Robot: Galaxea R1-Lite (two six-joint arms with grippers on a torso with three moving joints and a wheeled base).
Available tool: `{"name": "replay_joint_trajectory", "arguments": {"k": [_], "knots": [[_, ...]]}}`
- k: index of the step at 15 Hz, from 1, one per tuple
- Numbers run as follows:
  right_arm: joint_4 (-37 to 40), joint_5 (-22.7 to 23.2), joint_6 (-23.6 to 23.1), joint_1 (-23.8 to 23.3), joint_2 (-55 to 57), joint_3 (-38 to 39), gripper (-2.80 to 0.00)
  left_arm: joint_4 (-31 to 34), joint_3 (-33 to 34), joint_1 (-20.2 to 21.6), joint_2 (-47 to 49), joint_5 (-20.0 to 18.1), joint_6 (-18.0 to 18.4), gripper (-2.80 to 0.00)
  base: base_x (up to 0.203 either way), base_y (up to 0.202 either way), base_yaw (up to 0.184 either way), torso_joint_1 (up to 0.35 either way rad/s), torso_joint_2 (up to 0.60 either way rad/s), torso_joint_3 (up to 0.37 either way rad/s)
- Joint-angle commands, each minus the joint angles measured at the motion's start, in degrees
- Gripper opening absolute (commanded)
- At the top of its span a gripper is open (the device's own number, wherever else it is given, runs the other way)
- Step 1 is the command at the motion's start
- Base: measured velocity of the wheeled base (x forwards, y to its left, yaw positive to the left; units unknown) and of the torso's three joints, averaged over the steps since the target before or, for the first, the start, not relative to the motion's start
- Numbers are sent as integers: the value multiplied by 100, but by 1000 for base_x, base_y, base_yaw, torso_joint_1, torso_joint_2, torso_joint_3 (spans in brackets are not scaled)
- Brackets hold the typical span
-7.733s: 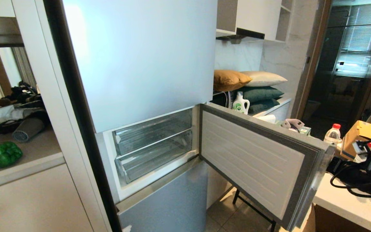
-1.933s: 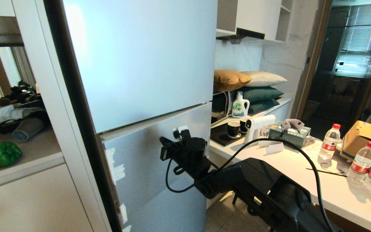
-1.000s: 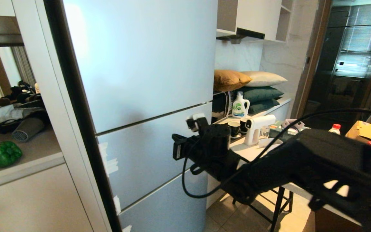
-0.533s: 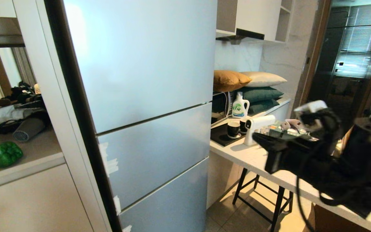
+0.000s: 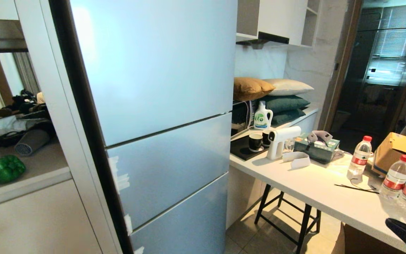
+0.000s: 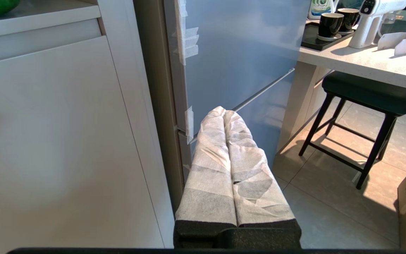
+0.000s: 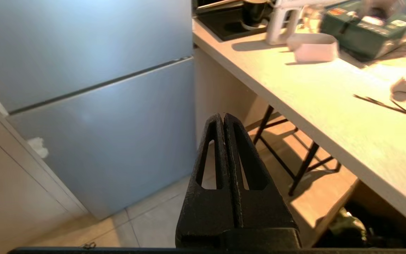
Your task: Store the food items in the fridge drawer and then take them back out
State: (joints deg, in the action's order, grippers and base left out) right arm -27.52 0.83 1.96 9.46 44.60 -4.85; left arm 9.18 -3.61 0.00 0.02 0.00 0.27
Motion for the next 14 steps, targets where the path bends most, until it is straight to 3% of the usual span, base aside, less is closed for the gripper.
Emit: {"name": "replay_joint_trajectory", "arguments": {"k": [1, 4, 7, 12, 14], "knots": [[280, 64, -17, -135, -1322, 267, -280, 5, 0, 0, -11, 0, 0, -280, 0, 0, 0, 0, 0, 0], [1286, 280, -217, -192, -2720, 406, -280, 5, 0, 0, -11, 0, 0, -280, 0, 0, 0, 0, 0, 0], [2874, 36, -364, -214, -2886, 455, -280, 5, 0, 0, -2, 0, 0, -280, 0, 0, 0, 0, 0, 0], [2840, 41, -556, -146, -2878, 476, -280, 5, 0, 0, -11, 0, 0, -280, 0, 0, 0, 0, 0, 0], [2840, 31, -357, -154, -2887, 476, -280, 5, 0, 8, -9, 0, 0, -280, 0, 0, 0, 0, 0, 0]]}}
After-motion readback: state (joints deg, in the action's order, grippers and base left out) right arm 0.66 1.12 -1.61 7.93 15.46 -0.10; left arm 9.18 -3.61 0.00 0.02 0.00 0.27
